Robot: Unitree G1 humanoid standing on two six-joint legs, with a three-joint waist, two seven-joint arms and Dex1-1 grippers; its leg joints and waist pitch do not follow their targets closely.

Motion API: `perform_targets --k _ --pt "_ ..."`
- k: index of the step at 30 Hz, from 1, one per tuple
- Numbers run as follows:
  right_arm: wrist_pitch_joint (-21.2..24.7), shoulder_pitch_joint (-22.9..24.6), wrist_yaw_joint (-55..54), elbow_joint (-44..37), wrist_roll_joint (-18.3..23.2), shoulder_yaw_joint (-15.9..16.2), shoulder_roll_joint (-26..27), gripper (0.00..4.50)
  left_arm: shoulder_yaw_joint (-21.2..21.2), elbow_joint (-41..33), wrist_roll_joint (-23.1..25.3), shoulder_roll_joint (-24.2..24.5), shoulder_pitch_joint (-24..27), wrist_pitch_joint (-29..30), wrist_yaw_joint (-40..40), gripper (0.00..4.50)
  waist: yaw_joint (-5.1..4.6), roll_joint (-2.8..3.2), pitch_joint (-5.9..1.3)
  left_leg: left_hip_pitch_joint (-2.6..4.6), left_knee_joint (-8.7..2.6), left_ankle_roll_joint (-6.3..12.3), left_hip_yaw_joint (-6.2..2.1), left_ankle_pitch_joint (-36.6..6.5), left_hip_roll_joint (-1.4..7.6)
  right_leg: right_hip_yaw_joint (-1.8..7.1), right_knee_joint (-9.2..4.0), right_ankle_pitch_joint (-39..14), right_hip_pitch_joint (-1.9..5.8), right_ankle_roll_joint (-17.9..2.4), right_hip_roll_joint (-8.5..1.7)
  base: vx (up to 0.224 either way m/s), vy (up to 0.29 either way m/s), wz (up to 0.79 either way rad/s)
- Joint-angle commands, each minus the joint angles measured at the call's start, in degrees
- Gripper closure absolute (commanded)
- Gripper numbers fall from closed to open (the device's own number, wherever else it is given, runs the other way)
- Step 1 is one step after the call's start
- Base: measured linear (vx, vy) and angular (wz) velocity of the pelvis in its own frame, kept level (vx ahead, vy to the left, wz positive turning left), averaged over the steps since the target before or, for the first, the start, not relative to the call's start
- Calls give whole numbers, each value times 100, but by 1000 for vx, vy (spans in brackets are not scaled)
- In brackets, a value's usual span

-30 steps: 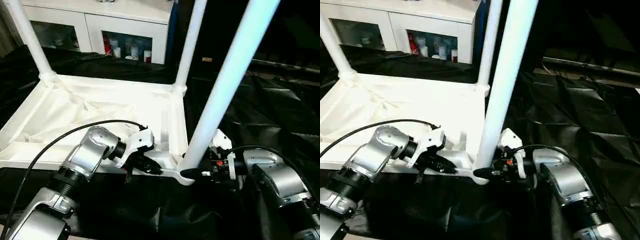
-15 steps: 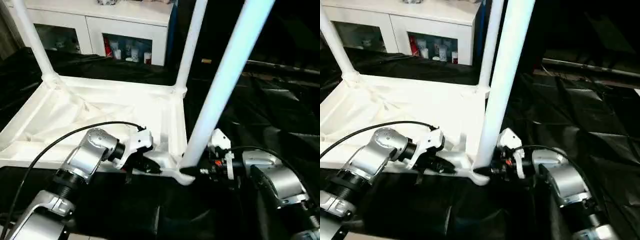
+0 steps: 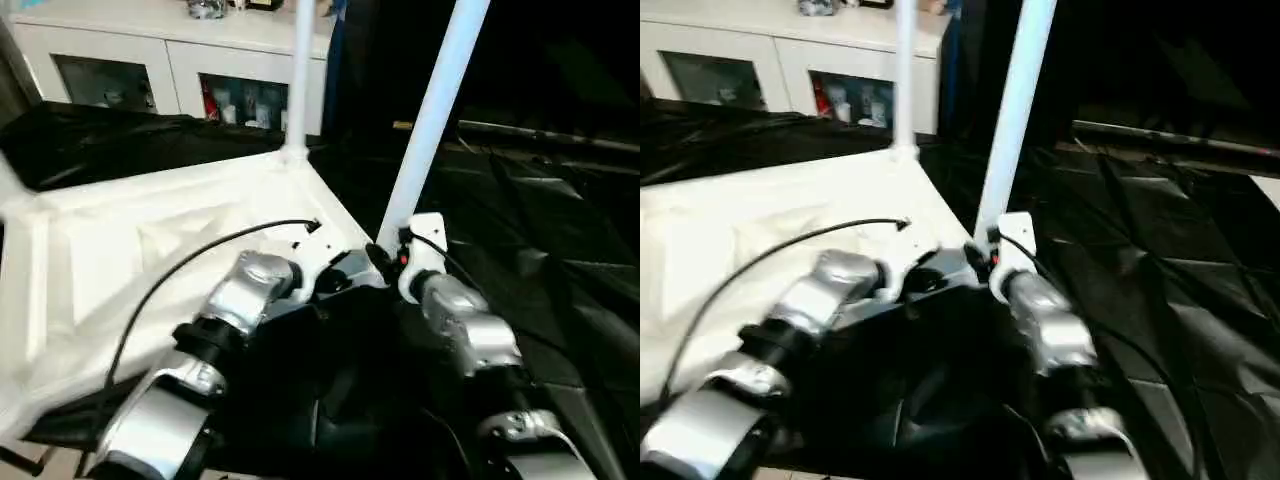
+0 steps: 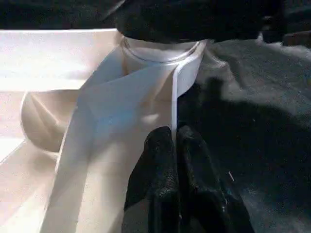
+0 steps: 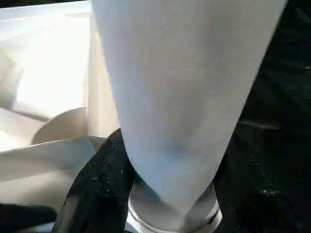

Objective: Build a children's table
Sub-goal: Rotate leg to tighten

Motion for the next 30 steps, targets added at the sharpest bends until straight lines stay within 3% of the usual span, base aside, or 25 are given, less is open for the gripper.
perform_targets --k 1,2,4,5,7,8,9,10,12,13,14,15,16,17,19,20,23,24,27,28,29,30 --pt "65 71 305 287 -79 519 279 251 -196 191 67 -254 -136 -128 94 450 -14 115 -252 -11 -435 -215 -28 -1909 68 199 -554 -1692 126 -792 -286 0 0 0" --pt "-64 95 401 216 -145 603 244 251 -247 239 81 -246 -152 -195 40 450 -7 65 -251 -31 -434 -174 -26 -1826 62 199 -529 -1561 156 -810 -281 0 0 0" --pt "-137 127 433 174 -155 610 221 251 -244 284 66 -233 -178 -246 40 450 4 81 -254 -25 -425 -122 -13 -1731 65 209 -518 -1487 154 -860 -291 0 0 0" --pt "-169 145 481 170 -57 492 246 199 -228 365 82 -202 -224 -408 26 450 9 -2 -254 -43 -418 -50 -2 -1634 62 207 -519 -1504 169 -869 -298 0 0 0" --pt "-205 150 594 168 96 366 245 186 -184 479 98 -153 -301 -525 33 450 31 44 -251 -18 -420 -7 7 -1594 65 217 -535 -1604 151 -852 -311 0 0 0" --pt "-224 135 633 193 145 337 245 179 -170 523 101 -135 -328 -562 28 450 25 48 -247 -40 -428 1 3 -1564 68 215 -534 -1569 163 -855 -307 0 0 0" --pt "-305 130 741 201 119 363 176 166 -141 627 90 -91 -352 -726 4 450 24 80 -238 -39 -441 -18 -5 -1583 78 211 -531 -1592 160 -860 -309 0 0 0" --pt "-349 148 810 158 104 351 141 150 -162 701 110 -67 -364 -850 -45 450 22 149 -238 -31 -440 -40 -8 -1630 72 212 -541 -1616 151 -860 -307 0 0 0" --pt "-393 193 890 54 96 329 90 136 -190 789 139 -48 -380 -981 -84 450 11 85 -246 -38 -440 -49 -3 -1683 76 211 -548 -1631 162 -856 -303 0 0 0" --pt "-384 251 928 -94 105 328 39 130 -191 807 143 -48 -385 -1003 -81 450 23 105 -240 -29 -444 -41 -5 -1669 86 212 -545 -1606 155 -872 -307 0 0 0" --pt "-349 331 991 -288 139 331 -21 130 -185 814 132 -45 -389 -1056 -102 450 11 16 -234 -35 -439 -9 9 -1665 86 212 -557 -1631 154 -867 -300 0 0 0" --pt "-334 371 1024 -380 157 332 -49 111 -180 832 128 -45 -396 -1095 -115 450 51 60 -239 -19 -435 21 8 -1601 92 219 -548 -1610 151 -871 -312 0 0 0" --pt "-237 538 1192 -704 189 396 -182 111 -155 842 113 -36 -401 -1142 -110 450 37 -58 -240 -30 -422 66 28 -1552 96 220 -552 -1574 149 -868 -310 0 0 0" --pt "-137 675 1348 -965 228 449 -296 111 -151 836 113 -20 -399 -1214 -112 450 101 -23 -247 -32 -417 125 17 -1343 104 221 -515 -1390 177 -863 -314 0 0 0" --pt "44 970 1728 -1527 366 546 -556 111 -90 796 46 8 -375 -1394 -156 450 113 -35 -243 -79 -412 205 16 -1129 106 219 -492 -1069 213 -869 -315 0 0 0" --pt "117 1217 2029 -1925 472 603 -810 111 -16 723 -59 30 -306 -1587 -259 450 131 7 -256 -82 -403 227 10 -1040 111 210 -472 -947 206 -874 -315 0 0 0" --pt "104 1550 2397 -2383 546 619 -1168 111 38 574 -212 56 -159 -1863 -499 450 129 -29 -254 -145 -390 278 4 -1001 94 197 -481 -971 246 -813 -328 0 0 0" --pt "145 1674 2504 -2578 607 570 -1286 111 53 441 -279 70 -80 -1877 -581 450 132 -82 -263 -128 -363 312 16 -944 103 201 -475 -907 233 -854 -331 0 0 0" --pt "365 1884 2674 -2998 791 477 -1482 111 117 186 -404 102 39 -1869 -652 450 164 -45 -293 -137 -329 394 24 -557 108 205 -379 -241 223 -1058 -305 0 0 0" --pt "499 2001 2778 -3235 922 417 -1591 101 183 -21 -493 132 121 -1795 -667 422 207 -66 -292 -124 -290 538 39 -364 132 210 -313 307 216 -1203 -298 0 0 0" --pt "600 2085 2879 -3418 1028 381 -1679 95 244 -250 -577 181 203 -1670 -696 405 204 -75 -283 -148 -294 560 35 -334 131 200 -301 373 228 -1233 -298 0 0 0" --pt "670 2170 3069 -3602 1164 376 -1797 95 357 -797 -741 336 389 -1258 -816 394 217 -39 -298 -158 -292 554 21 -381 149 187 -277 445 234 -1293 -313 0 0 0"
